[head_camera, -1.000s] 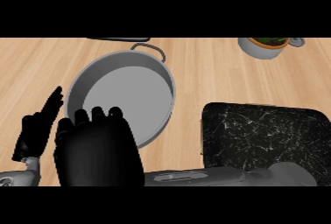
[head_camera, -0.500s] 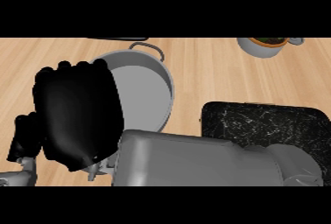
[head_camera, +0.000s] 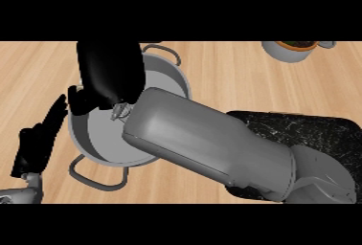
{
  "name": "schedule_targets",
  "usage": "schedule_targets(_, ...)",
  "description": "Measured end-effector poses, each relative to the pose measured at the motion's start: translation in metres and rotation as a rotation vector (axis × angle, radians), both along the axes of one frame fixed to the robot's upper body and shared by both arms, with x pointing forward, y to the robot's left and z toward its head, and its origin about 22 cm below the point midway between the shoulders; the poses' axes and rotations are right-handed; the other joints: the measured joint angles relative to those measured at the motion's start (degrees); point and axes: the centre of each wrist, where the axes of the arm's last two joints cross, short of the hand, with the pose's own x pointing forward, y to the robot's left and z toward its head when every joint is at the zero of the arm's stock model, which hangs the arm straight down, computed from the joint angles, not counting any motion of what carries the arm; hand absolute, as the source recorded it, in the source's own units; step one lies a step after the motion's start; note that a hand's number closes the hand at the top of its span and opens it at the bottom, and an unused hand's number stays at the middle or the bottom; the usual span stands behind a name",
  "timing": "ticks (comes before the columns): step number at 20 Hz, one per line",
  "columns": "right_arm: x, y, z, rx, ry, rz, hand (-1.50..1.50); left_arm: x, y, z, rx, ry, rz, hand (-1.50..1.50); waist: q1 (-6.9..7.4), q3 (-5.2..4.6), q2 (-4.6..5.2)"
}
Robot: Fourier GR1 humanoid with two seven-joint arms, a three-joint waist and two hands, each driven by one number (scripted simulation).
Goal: Pick the cupcake from the tray and place it in the pot
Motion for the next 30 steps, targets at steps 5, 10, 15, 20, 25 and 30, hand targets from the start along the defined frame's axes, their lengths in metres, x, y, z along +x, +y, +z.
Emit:
schedule_targets(5, 0.031, -0.009, -0.021, -0.072, 0.009, -0.033, 1.5, 0.004, -0.002, 0.007, 0.003, -0.004, -0.009, 0.0, 0.76, -0.01, 0.33)
schedule_targets(10, 0.052, -0.022, -0.033, -0.015, 0.083, -0.044, -1.5, 0.004, -0.006, 0.009, 0.005, -0.017, -0.022, 0.0, 1.76, 0.0, 0.7)
schedule_targets(15, 0.064, -0.033, -0.041, 0.077, 0.164, -0.033, -1.5, 0.01, -0.011, 0.011, 0.007, -0.027, -0.038, 0.0, 2.79, 0.01, 1.12)
schedule_targets(20, 0.069, -0.038, -0.045, 0.148, 0.17, 0.005, -1.5, 0.015, -0.017, 0.011, 0.005, -0.021, -0.046, 0.0, 2.96, 0.02, 1.13)
schedule_targets(25, 0.065, -0.037, -0.037, 0.373, 0.072, 0.062, -1.5, 0.015, -0.017, 0.009, 0.002, -0.017, -0.045, 0.0, 2.92, 0.1, 1.07)
schedule_targets(30, 0.06, -0.036, -0.025, 0.596, 0.043, 0.093, -1.5, 0.011, -0.015, 0.007, 0.005, -0.017, -0.032, 0.0, 2.32, 0.13, 0.66)
